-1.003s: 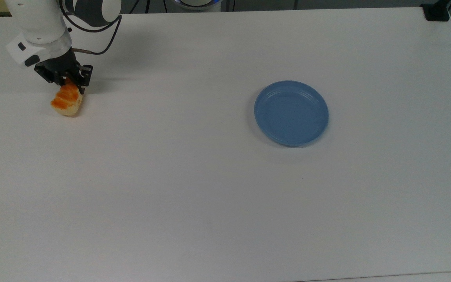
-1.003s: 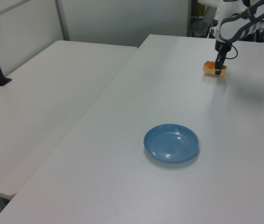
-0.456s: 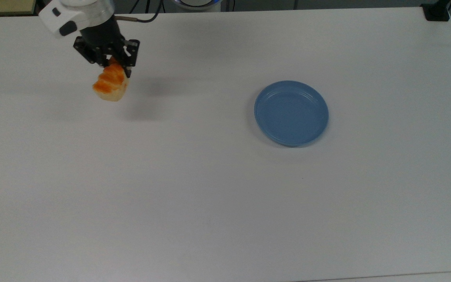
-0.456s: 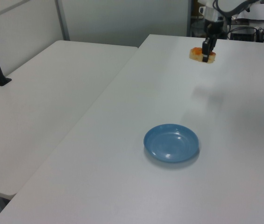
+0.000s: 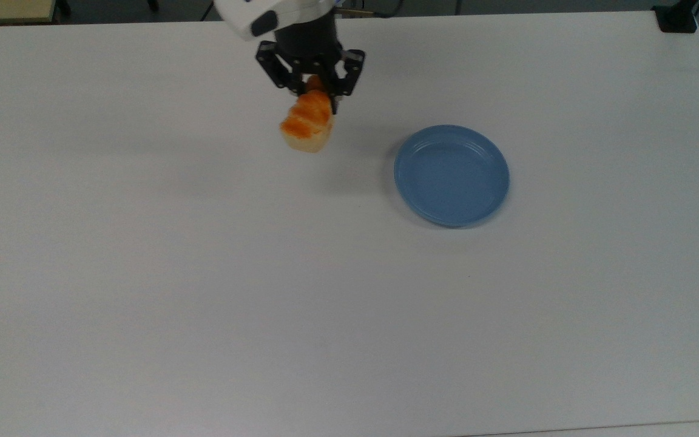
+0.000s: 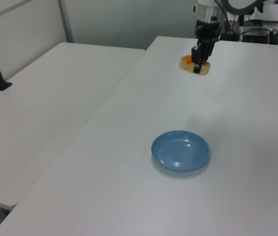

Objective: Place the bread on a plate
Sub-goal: 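Lift the bread roll and carry it toward the blue plate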

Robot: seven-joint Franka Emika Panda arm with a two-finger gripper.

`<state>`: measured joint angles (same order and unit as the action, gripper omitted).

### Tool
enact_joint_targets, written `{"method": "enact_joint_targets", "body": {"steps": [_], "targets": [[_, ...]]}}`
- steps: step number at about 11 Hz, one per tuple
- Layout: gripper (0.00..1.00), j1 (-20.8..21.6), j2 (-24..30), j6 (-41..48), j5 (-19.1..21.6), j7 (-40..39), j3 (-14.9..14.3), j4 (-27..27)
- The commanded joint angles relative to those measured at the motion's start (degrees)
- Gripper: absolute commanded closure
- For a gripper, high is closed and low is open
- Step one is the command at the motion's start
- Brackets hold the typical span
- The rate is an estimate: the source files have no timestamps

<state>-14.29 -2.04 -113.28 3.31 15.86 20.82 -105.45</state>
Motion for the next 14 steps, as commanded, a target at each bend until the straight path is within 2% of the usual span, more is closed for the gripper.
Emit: {"method": "enact_joint_targets", "body": {"steps": [1,4,6,10,12,14], "targets": [[0.58,-0.1,-0.4,1.4,-0.8,9.3,7.5,0.8],[0.58,0.6,-2.3,0.6,-3.2,15.8,12.5,1.1],[0.58,3.5,-3.9,0.4,-4.8,19.1,12.6,1.6],[0.57,7.7,-12.4,-4.3,-13.0,28.0,12.7,1.6],[0.57,9.3,-15.5,-7.6,-14.6,30.4,12.7,1.6],[0.57,10.5,-17.6,-9.2,-18.5,34.6,12.7,1.6]]}}
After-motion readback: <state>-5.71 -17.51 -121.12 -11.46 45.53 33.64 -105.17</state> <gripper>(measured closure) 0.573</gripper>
